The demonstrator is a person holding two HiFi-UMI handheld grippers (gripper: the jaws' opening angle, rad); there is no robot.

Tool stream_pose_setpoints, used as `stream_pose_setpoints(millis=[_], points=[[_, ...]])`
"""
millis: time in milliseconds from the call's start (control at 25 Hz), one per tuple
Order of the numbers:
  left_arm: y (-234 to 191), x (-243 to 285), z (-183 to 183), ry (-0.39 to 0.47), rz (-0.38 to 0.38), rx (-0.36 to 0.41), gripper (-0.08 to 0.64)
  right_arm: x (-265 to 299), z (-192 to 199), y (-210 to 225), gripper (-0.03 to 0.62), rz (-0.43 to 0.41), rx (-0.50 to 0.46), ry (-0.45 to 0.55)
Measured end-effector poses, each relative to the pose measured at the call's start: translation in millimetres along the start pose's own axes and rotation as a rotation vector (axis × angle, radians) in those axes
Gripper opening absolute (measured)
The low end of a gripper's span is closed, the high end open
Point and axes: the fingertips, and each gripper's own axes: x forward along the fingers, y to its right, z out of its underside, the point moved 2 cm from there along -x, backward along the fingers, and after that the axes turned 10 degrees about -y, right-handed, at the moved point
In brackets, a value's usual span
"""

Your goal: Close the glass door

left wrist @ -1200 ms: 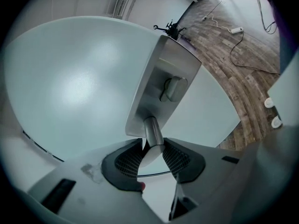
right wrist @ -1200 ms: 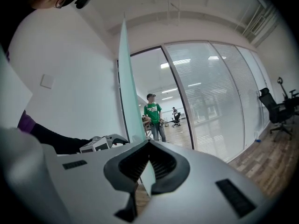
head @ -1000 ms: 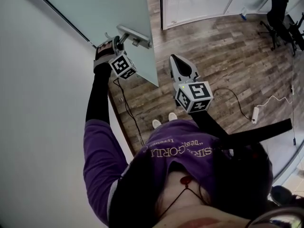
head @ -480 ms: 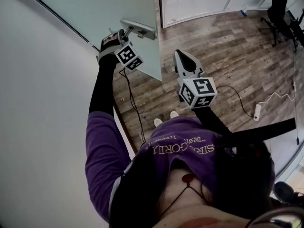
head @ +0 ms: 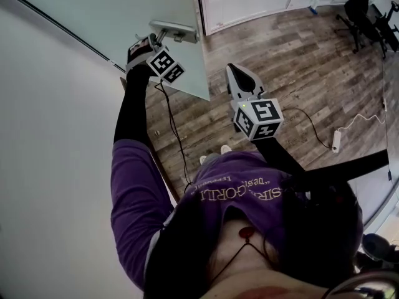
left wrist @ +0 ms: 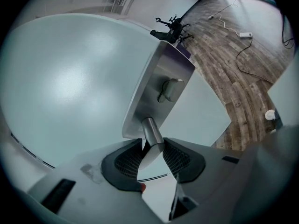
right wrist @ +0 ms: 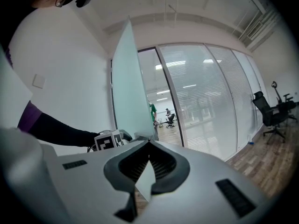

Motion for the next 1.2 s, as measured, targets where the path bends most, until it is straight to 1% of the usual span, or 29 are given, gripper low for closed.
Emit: stream_pose_setpoints(millis=[280, 400, 560, 720, 1000, 1200], points=[[-4.4, 12.2, -16.6, 0.004, 0.026, -0.016, 0.137, -3.6, 10.5, 14.5, -0.014, 0.016, 0.007, -0.030], [-9.7, 19.3, -24.4, 0.007, 0.037, -0.013, 0.137, 2.0, 6.8, 21.0, -0.014, 0.031, 0.010, -0.033], [-11.8, 24.5, -33.6, 0.027, 0.030, -0.008, 0.137, 11.0, 0.0, 26.4, -0.014, 0.059, 0.018, -0.015], [-15.1, 29.1, -45.9, 0.037, 0.037, -0.002, 0.137, 24.3, -9.8, 30.5, -0.014, 0.083, 0.028, -0.005], [-26.6, 50.6, -68.8, 0.073, 0.022, 0.017, 0.136, 62.9, -25.7, 30.9, -0.014, 0.115, 0.034, 0.011], [-39.7, 64.6, -87.9, 0.073, -0.007, 0.022, 0.135, 87.7, -37.0, 30.4, -0.014, 0.136, 0.042, 0.017]])
